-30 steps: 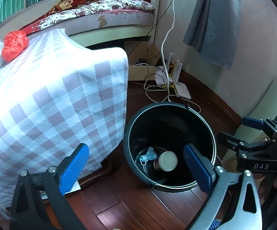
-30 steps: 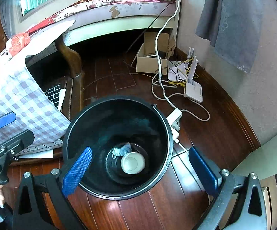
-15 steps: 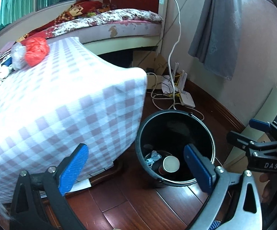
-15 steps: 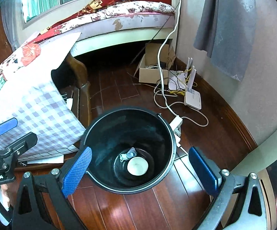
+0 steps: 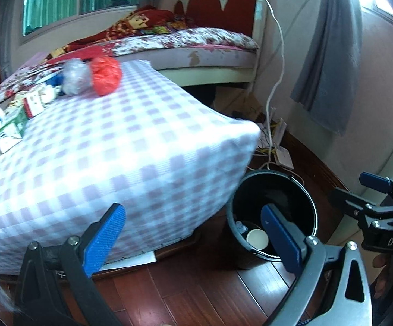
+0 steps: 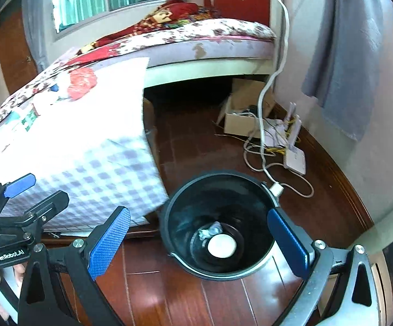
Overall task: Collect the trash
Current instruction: 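Grasp the yellow cloth with the left tool while the right tool grasps the red bag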
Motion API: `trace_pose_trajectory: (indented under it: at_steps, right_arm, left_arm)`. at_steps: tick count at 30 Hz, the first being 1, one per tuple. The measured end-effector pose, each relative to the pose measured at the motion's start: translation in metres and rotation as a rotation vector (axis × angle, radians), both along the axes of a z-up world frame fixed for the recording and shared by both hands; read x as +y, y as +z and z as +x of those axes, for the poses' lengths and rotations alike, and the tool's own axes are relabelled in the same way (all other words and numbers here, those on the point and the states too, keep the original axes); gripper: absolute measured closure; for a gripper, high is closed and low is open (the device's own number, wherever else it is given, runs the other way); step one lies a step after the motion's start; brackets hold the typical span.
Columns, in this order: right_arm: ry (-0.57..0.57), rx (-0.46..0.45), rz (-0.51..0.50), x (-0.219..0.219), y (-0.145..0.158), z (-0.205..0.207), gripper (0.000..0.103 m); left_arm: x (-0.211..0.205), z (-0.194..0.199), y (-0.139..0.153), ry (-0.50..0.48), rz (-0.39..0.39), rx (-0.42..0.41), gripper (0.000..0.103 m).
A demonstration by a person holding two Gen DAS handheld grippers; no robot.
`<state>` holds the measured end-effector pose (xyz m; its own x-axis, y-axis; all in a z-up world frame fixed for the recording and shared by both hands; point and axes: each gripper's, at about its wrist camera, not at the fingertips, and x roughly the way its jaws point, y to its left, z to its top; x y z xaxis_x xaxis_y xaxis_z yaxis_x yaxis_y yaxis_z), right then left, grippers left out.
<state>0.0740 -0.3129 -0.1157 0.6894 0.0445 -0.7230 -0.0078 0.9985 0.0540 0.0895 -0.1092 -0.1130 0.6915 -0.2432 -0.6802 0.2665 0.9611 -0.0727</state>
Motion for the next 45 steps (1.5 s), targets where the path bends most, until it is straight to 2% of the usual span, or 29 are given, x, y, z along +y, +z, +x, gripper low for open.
trace_pose_trajectory:
  at_steps: [12, 25, 30, 35, 39, 41, 43, 45]
  right_arm:
    - [0.157, -0.033, 0.016, 0.084, 0.019, 0.022, 0.001]
    - [0.332, -0.025, 0.045, 0.183, 0.033, 0.073, 0.001]
    - [0.366, -0.022, 0.063, 0.215, 0.035, 0.094, 0.001]
    - [0.372, -0.04, 0.001, 0.242, 0.034, 0.124, 0.001]
    - [0.342, -0.027, -0.004, 0.247, 0.034, 0.164, 0.001]
    - [0.322, -0.009, -0.002, 0.248, 0.033, 0.189, 0.002]
    - [0.307, 0.003, 0.004, 0.248, 0.032, 0.205, 0.01]
    - [0.293, 0.02, 0.003, 0.248, 0.031, 0.225, 0.012]
  left_arm:
    - [0.081, 0.0, 0.02, 0.167, 0.002, -0.059, 0.002]
    - [0.215, 0.026, 0.028, 0.401, 0.051, -0.088, 0.002]
    - [0.26, 0.041, 0.029, 0.478, 0.025, -0.093, 0.003]
    - [0.292, 0.073, 0.027, 0.503, 0.003, -0.082, 0.008]
    - [0.3, 0.101, 0.021, 0.49, 0.001, -0.058, 0.017]
    - [0.303, 0.113, 0.017, 0.487, -0.002, -0.051, 0.017]
    - [0.306, 0.122, 0.014, 0.488, -0.005, -0.041, 0.017]
    - [0.308, 0.13, 0.011, 0.487, -0.012, -0.029, 0.017]
